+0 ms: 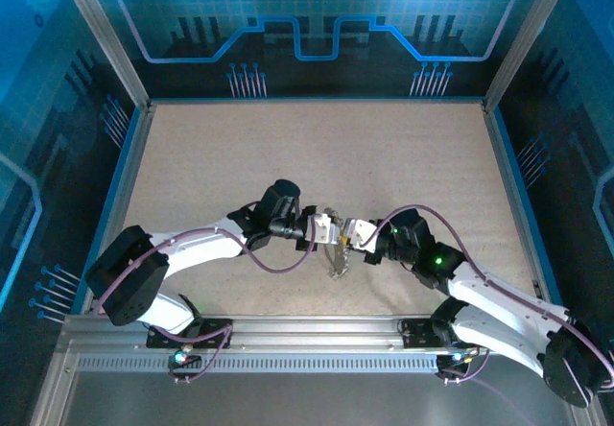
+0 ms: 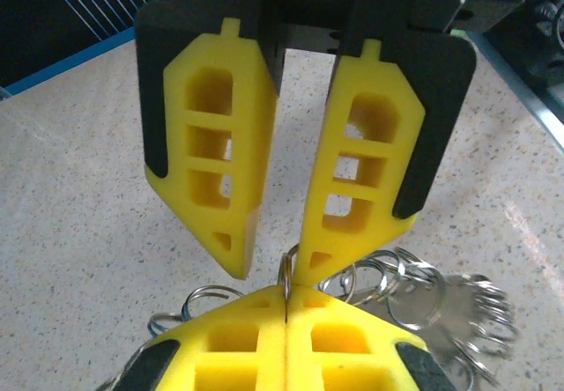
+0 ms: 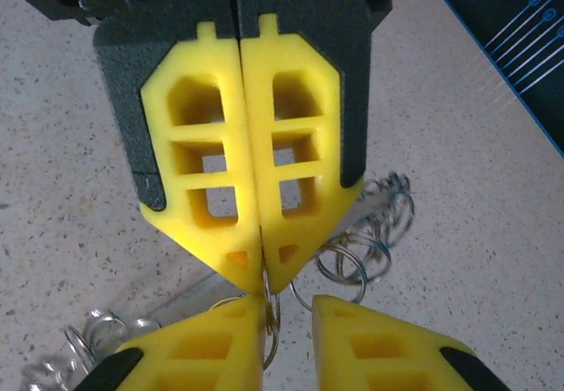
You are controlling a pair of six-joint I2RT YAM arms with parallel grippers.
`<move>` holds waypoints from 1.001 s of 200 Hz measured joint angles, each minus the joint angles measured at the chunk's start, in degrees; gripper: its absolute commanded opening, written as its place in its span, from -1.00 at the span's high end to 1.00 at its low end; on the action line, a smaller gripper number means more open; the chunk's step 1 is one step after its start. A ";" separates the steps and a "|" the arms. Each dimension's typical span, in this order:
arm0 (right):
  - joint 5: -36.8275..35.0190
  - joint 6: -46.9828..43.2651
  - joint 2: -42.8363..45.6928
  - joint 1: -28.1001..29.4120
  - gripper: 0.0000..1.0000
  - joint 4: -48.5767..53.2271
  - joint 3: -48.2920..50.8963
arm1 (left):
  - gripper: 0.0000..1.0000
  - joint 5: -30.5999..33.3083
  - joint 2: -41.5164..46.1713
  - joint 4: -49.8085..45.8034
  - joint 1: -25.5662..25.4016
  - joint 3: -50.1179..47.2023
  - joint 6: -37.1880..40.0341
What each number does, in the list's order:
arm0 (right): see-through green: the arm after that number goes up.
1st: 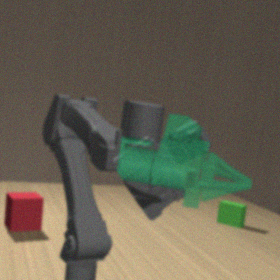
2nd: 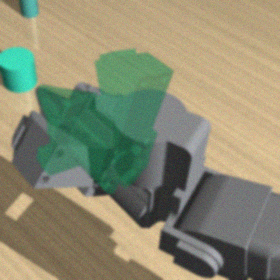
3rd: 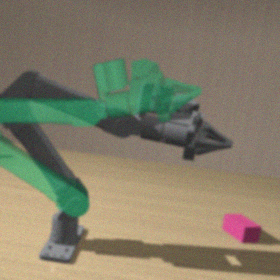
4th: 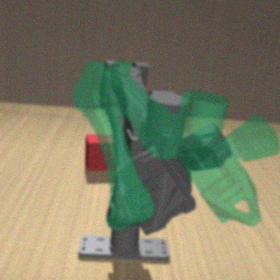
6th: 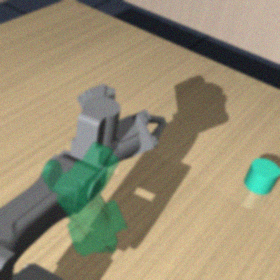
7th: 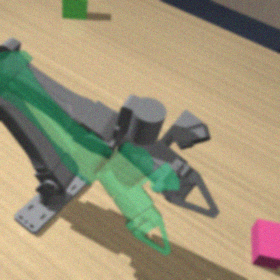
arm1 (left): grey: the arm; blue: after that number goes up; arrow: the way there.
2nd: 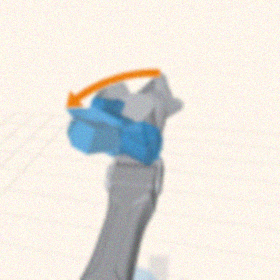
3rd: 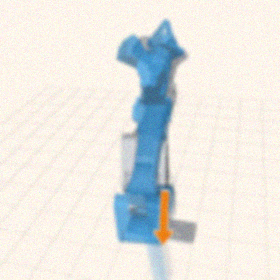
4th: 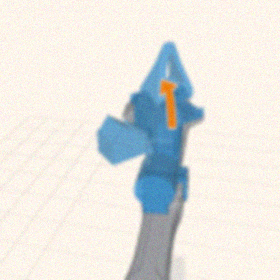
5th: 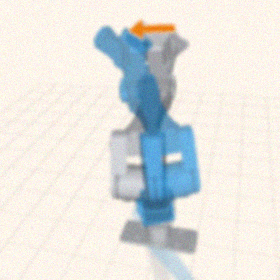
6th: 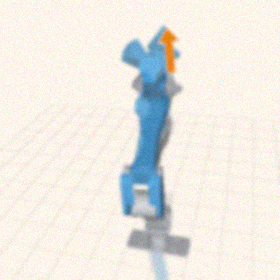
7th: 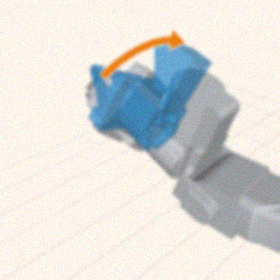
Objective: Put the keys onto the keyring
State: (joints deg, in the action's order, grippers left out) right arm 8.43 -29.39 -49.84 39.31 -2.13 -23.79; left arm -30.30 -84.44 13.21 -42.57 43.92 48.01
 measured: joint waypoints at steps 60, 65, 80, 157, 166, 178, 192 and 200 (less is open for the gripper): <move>2.80 5.14 2.95 -3.96 0.47 -2.89 1.53 | 1.00 -4.11 1.60 8.26 3.82 -3.82 -5.14; 3.48 5.55 2.75 -4.31 0.47 -2.91 1.53 | 1.00 -4.28 1.64 8.76 3.87 -4.00 -5.44; 5.77 6.51 1.90 -5.57 0.45 -3.02 1.53 | 1.00 -4.79 1.68 9.97 3.96 -4.35 -5.97; 18.23 18.51 0.37 -13.35 0.27 -4.70 1.29 | 1.00 -5.55 1.81 13.38 3.96 -6.25 -6.38; 19.39 21.53 0.55 -14.71 0.26 -4.81 1.05 | 1.00 -5.53 1.81 13.53 3.96 -6.40 -6.60; 21.00 25.59 1.14 -16.00 0.27 -4.76 0.74 | 1.00 -5.53 1.81 14.01 3.96 -6.60 -7.26; 23.37 29.94 1.95 -17.00 0.27 -4.46 0.46 | 1.00 -5.51 1.81 15.13 3.96 -6.97 -7.80; 24.70 32.44 2.29 -17.40 0.27 -4.35 0.33 | 1.00 -5.51 1.79 15.74 3.96 -7.17 -8.15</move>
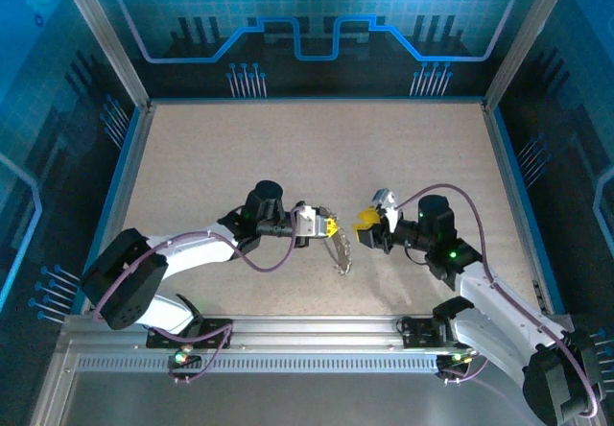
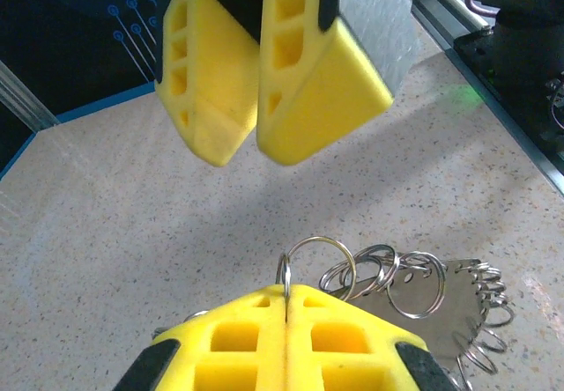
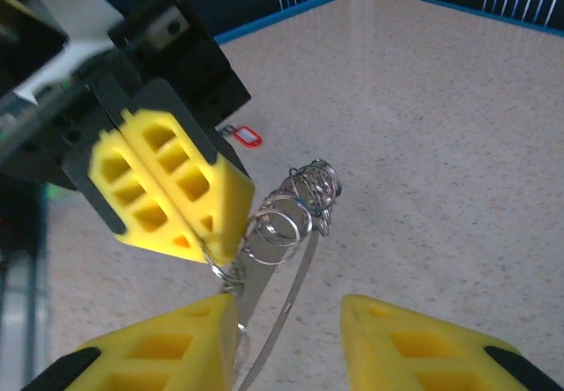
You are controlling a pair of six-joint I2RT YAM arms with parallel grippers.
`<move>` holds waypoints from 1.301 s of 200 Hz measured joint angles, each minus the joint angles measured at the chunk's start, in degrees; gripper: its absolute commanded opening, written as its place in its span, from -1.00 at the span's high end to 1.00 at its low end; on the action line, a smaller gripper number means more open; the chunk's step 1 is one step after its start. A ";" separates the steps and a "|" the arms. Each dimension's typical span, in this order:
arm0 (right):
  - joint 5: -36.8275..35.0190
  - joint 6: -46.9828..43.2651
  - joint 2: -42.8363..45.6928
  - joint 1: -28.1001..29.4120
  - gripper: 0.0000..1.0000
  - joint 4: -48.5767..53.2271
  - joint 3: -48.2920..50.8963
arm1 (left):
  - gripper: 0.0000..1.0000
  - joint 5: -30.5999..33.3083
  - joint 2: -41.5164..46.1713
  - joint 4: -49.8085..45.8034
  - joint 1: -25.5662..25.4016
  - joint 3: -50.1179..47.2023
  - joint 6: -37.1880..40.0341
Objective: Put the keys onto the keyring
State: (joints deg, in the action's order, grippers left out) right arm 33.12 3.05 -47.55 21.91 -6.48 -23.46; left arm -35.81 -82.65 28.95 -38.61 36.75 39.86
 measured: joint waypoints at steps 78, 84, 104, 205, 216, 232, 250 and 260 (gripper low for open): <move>9.70 20.94 -16.85 -1.40 0.40 13.42 -16.11 | 1.00 0.70 0.00 4.72 0.00 -0.90 -2.36; 10.73 22.25 -18.45 -1.46 0.37 14.45 -17.33 | 1.00 0.98 0.00 5.14 0.00 -1.07 -2.51; 12.52 26.38 -19.78 -1.36 0.28 17.38 -17.68 | 1.00 1.64 0.00 6.34 0.00 -1.62 -3.41; 11.30 28.52 -19.67 -0.55 0.43 27.61 -19.89 | 1.00 3.06 -1.88 13.00 0.00 -2.01 -8.31; 10.82 28.50 -20.13 -0.44 0.45 27.71 -20.24 | 1.00 3.06 -2.19 13.75 0.00 -2.25 -8.50; 10.19 28.44 -20.52 -0.44 0.61 27.69 -20.68 | 1.00 3.06 -2.78 14.56 0.00 -2.60 -8.74; 9.29 28.63 -20.63 -0.44 0.82 27.71 -21.14 | 1.00 3.06 -3.15 15.28 0.00 -3.08 -9.25; 8.87 28.59 -20.72 -0.44 0.93 27.69 -21.29 | 1.00 3.10 -3.32 15.67 0.00 -3.23 -9.62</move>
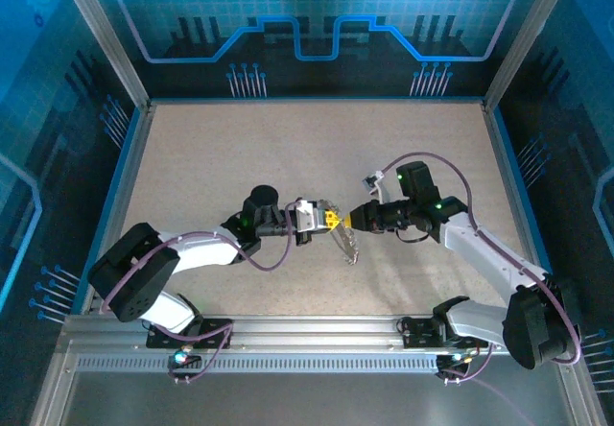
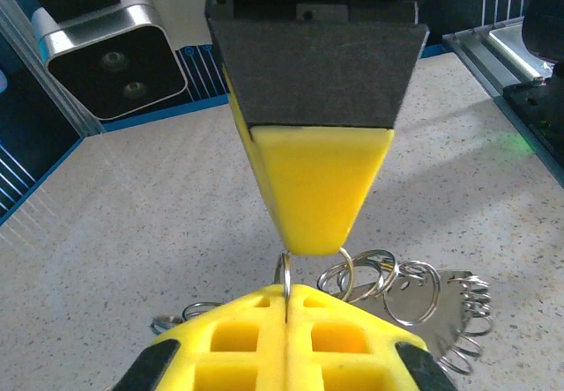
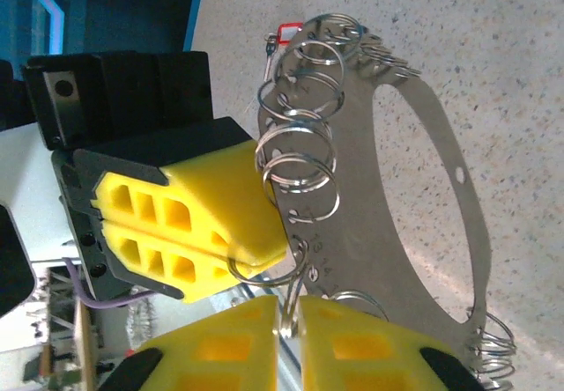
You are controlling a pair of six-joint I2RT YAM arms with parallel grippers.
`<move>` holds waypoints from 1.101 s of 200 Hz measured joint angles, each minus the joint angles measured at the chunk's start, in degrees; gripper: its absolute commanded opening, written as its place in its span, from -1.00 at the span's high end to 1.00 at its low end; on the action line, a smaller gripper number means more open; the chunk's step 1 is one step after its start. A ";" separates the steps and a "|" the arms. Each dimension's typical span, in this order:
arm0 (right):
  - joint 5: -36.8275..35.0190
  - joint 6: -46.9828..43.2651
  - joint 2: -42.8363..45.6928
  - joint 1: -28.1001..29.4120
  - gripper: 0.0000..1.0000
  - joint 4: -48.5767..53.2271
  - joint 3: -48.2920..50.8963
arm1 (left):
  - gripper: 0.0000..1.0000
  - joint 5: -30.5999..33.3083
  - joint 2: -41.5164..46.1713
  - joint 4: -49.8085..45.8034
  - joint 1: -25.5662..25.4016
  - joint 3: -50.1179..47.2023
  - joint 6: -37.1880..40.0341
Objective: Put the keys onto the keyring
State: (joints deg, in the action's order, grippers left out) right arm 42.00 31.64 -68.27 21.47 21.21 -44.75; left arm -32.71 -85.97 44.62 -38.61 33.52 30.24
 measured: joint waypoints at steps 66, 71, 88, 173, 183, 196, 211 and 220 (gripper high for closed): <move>-3.21 -0.11 0.61 0.02 1.00 -0.55 0.07 | 1.00 2.51 -1.55 6.29 0.04 -1.53 -3.41; -3.52 -0.07 0.85 0.02 1.00 -0.96 0.17 | 1.00 2.62 -1.68 6.73 0.04 -1.55 -3.67; -5.18 0.09 2.89 0.48 1.00 -4.07 1.68 | 1.00 3.69 -2.32 8.72 0.04 -1.55 -5.05; -24.28 -2.01 17.73 8.83 1.00 -25.59 16.57 | 1.00 7.08 -8.37 20.09 -0.07 -1.92 -11.13; -26.05 -1.88 18.03 8.87 1.00 -28.22 17.68 | 1.00 7.65 -8.94 21.11 -0.07 -1.92 -11.56; -27.47 -1.88 18.03 8.90 1.00 -30.84 18.75 | 1.00 8.57 -9.62 22.75 -0.07 -2.21 -12.37; -28.11 -2.10 18.03 8.90 1.00 -32.74 19.30 | 1.00 9.49 -10.27 24.57 -0.07 -2.62 -13.16; -28.02 -2.62 18.03 8.92 1.00 -33.40 19.39 | 1.00 9.90 -10.64 25.33 -0.07 -2.67 -13.57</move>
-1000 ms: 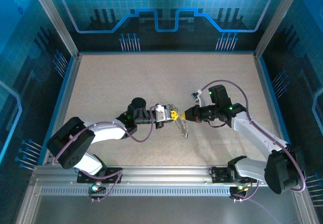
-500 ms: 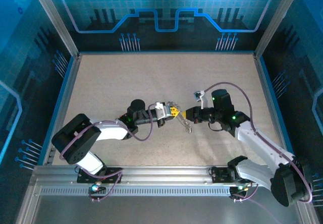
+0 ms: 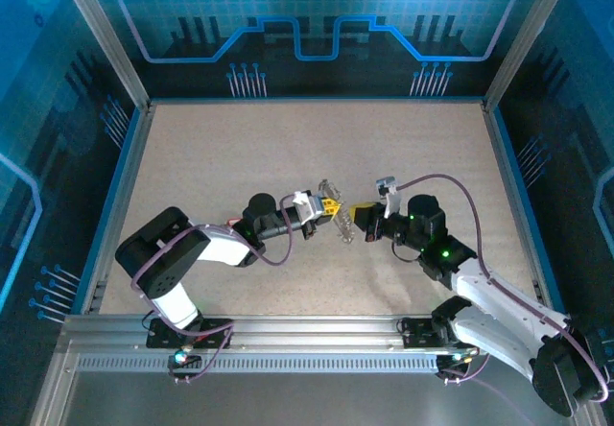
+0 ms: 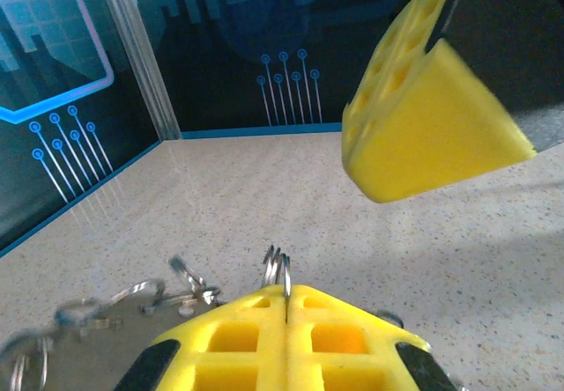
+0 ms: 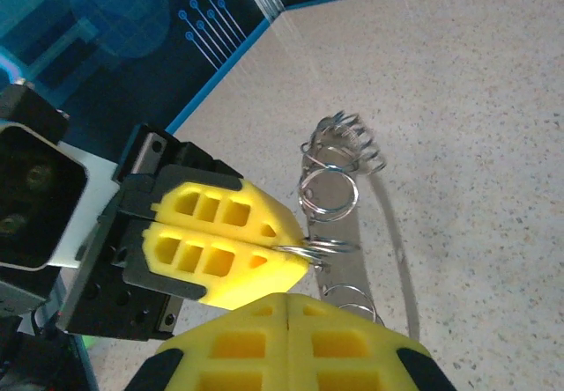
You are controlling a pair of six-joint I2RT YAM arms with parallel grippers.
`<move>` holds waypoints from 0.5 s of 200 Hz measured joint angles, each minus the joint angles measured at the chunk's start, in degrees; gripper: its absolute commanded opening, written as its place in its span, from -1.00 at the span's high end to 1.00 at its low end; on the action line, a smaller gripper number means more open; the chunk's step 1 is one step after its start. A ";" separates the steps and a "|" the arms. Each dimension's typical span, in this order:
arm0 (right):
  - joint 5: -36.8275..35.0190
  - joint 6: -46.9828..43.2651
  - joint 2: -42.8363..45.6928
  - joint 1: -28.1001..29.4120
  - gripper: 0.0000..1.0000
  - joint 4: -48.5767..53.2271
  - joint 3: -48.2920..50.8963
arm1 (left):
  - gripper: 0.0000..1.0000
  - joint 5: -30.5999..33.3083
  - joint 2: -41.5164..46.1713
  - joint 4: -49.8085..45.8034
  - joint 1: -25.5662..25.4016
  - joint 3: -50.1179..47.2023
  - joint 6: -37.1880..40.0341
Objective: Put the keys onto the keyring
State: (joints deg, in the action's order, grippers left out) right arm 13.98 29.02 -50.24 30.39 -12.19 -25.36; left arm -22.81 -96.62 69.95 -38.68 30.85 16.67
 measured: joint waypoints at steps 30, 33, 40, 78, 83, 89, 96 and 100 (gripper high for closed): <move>0.44 -2.56 0.57 0.11 0.60 0.63 0.00 | 1.00 0.76 -0.31 2.67 0.00 0.00 -0.31; 0.44 -2.73 0.81 0.13 0.58 0.96 0.00 | 1.00 0.76 -0.33 2.89 0.00 0.00 -0.31; 0.26 -3.78 1.66 0.22 0.56 1.99 0.00 | 1.00 0.76 -0.33 3.39 0.00 -0.02 -0.31; -0.94 -13.35 5.05 0.26 0.47 4.20 0.02 | 1.00 -0.07 -0.46 5.57 0.04 -0.37 -0.28; -1.01 -15.32 4.98 0.24 0.47 4.20 0.02 | 1.00 -0.42 -0.46 5.73 0.13 -0.42 -0.33; -1.09 -17.53 4.85 0.24 0.42 4.22 0.02 | 1.00 -1.01 -0.46 5.86 0.22 -0.44 -0.55; -1.01 -20.24 4.70 0.24 0.41 4.07 0.11 | 1.00 -1.57 -0.46 6.01 0.35 -0.48 -0.94; -0.96 -21.51 4.63 0.24 0.41 3.91 0.17 | 1.00 -1.92 -0.46 6.05 0.44 -0.52 -1.27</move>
State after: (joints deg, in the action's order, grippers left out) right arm 13.02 7.51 -45.60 30.63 -8.27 -25.19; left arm -24.73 -97.08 76.01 -38.24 30.33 15.40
